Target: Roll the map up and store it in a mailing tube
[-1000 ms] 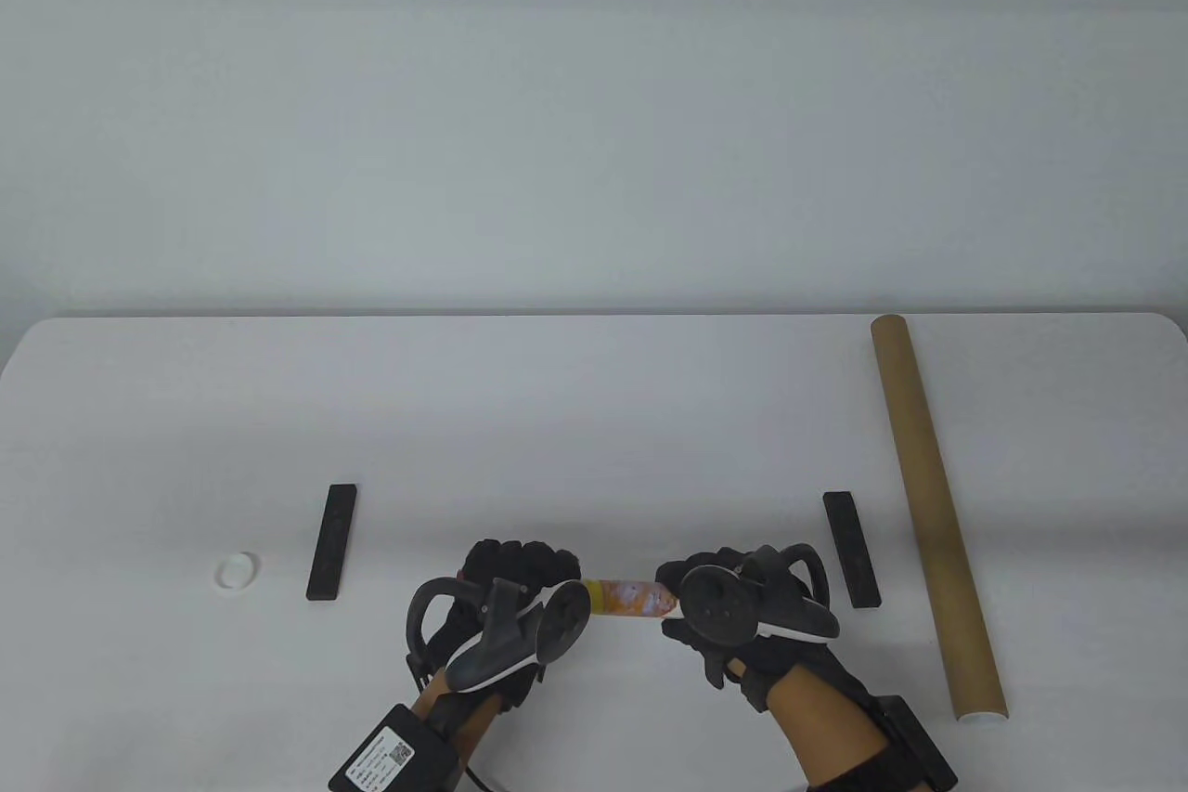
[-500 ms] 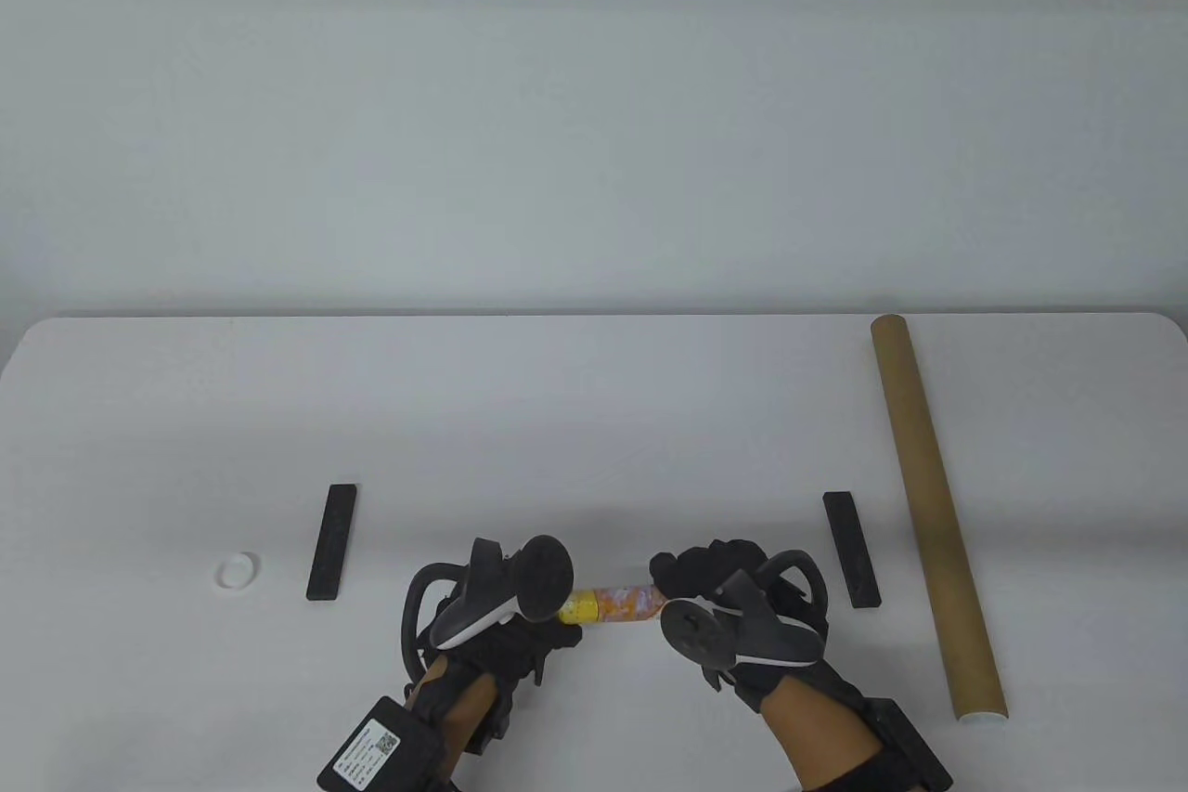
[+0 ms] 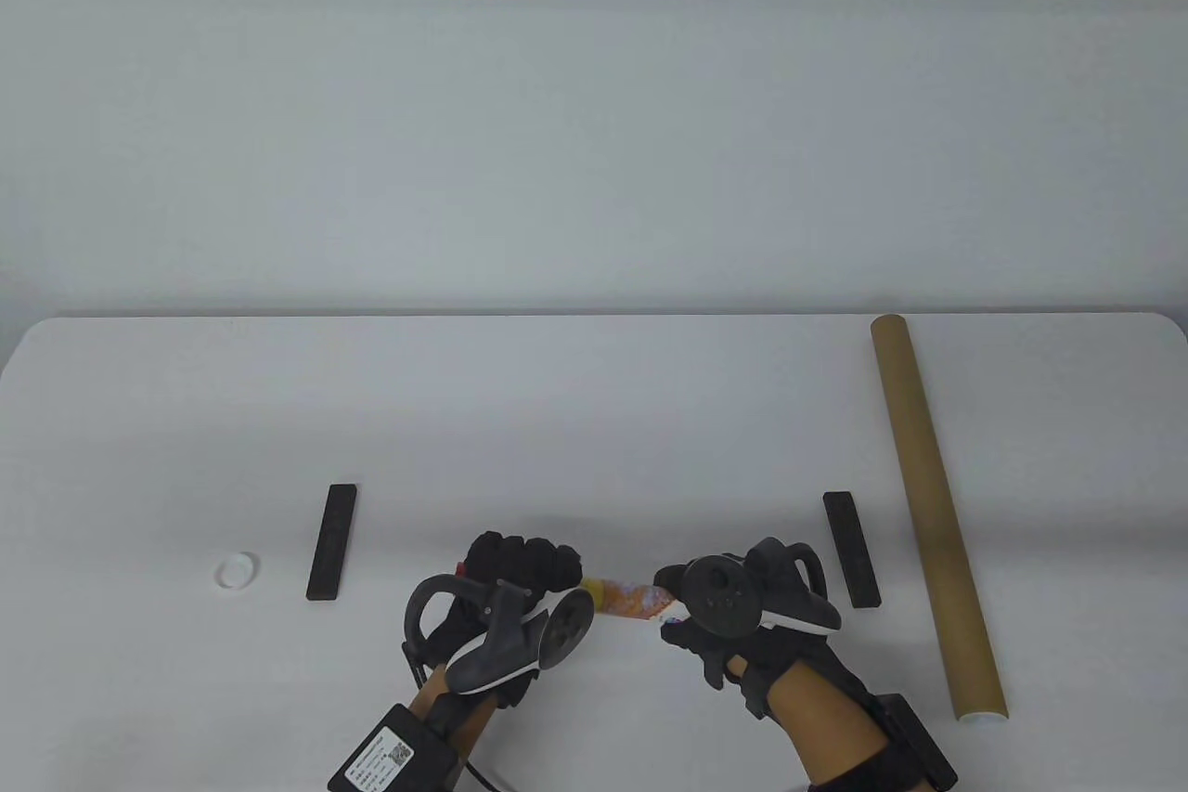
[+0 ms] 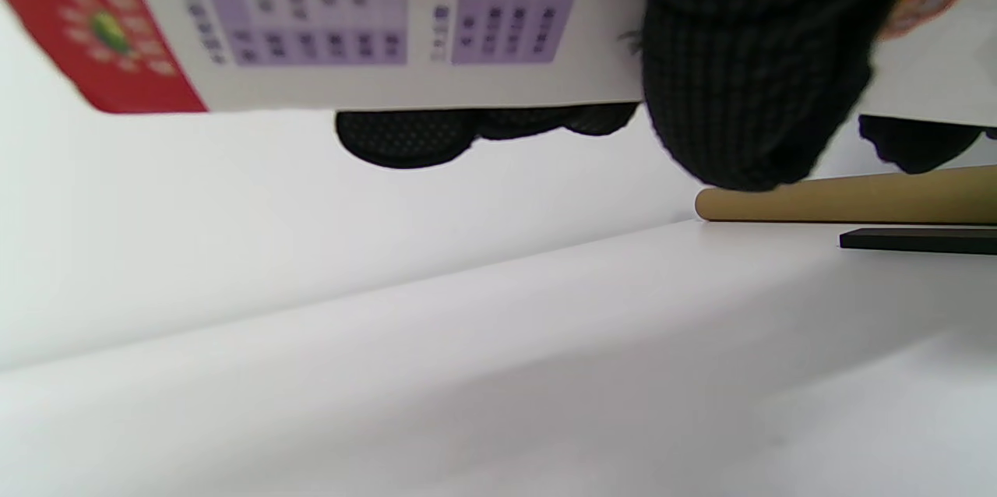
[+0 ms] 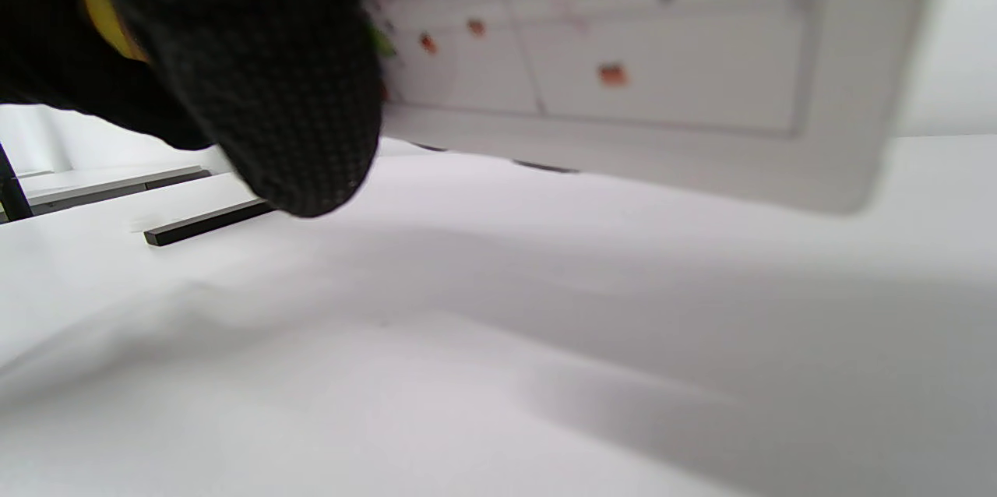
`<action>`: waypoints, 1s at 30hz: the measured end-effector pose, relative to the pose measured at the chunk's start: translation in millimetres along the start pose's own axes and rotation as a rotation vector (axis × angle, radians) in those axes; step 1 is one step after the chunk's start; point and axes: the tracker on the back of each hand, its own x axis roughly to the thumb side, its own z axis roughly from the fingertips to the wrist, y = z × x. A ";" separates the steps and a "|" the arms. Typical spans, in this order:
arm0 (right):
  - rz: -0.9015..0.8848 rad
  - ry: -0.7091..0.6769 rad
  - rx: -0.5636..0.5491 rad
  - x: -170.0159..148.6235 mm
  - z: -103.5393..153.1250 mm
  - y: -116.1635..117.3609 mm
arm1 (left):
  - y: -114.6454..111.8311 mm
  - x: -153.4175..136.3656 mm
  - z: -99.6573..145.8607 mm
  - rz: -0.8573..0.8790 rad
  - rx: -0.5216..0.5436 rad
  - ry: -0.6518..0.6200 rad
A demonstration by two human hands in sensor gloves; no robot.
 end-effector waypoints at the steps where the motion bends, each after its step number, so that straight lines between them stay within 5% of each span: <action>1: 0.006 -0.001 -0.002 0.3 0.0 0.7 | 0.1 -0.1 -0.4 0.002 -0.012 0.000; 18: 0.344 -0.057 -0.170 21.0 7.9 -2.5 | -20.0 -20.1 -13.8 0.349 -0.440 0.061; 23: 0.303 -0.057 -0.112 20.9 4.4 -0.7 | -22.8 -19.0 -10.5 0.317 -0.401 0.058; 30: 0.118 -0.016 -0.015 12.4 -1.4 1.9 | -9.2 -2.5 -2.4 0.076 -0.154 0.043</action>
